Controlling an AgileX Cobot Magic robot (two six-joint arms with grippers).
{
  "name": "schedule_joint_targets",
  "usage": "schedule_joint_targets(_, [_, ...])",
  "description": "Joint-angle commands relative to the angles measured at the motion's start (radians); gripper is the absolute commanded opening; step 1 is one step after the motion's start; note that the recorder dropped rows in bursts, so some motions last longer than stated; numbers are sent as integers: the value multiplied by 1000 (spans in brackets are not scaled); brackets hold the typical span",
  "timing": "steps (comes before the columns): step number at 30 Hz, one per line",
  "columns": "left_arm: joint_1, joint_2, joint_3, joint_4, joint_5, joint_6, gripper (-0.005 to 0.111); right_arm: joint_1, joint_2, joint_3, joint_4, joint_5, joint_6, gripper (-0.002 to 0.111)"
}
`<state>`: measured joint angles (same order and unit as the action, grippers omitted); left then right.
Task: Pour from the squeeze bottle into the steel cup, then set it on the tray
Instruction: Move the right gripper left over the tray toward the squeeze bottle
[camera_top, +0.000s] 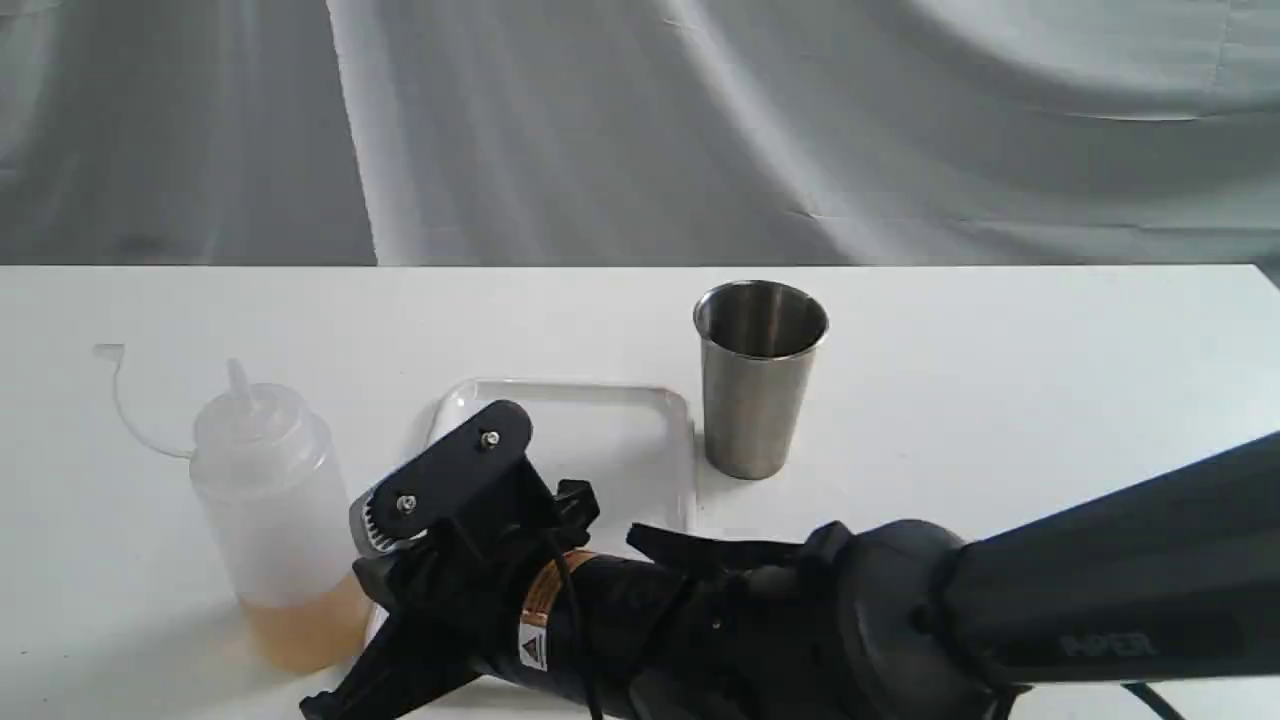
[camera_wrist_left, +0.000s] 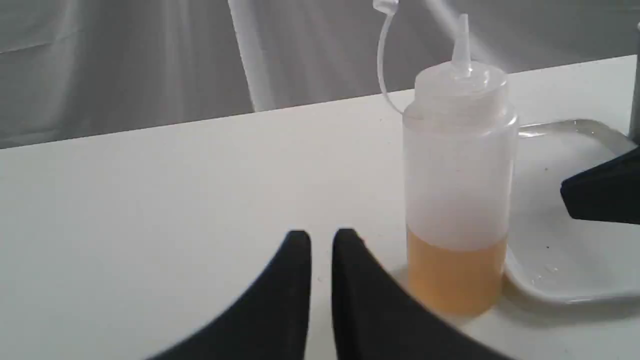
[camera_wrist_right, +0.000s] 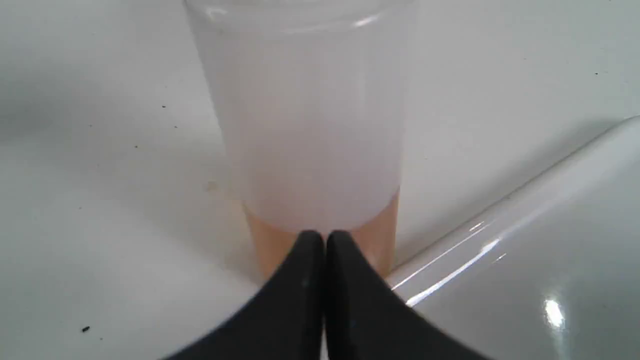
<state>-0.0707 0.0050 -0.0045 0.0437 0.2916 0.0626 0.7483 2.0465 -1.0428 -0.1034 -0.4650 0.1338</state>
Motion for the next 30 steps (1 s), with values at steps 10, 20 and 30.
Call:
schedule_joint_targets(10, [-3, -5, 4, 1, -7, -2, 8, 1, 5, -3, 13, -20, -5, 26])
schedule_joint_targets(20, [-3, -5, 4, 1, -7, -2, 8, 1, 5, -3, 13, -20, -5, 94])
schedule_joint_targets(30, [-3, -5, 4, 1, -7, -2, 8, 1, 38, -5, 13, -29, -3, 95])
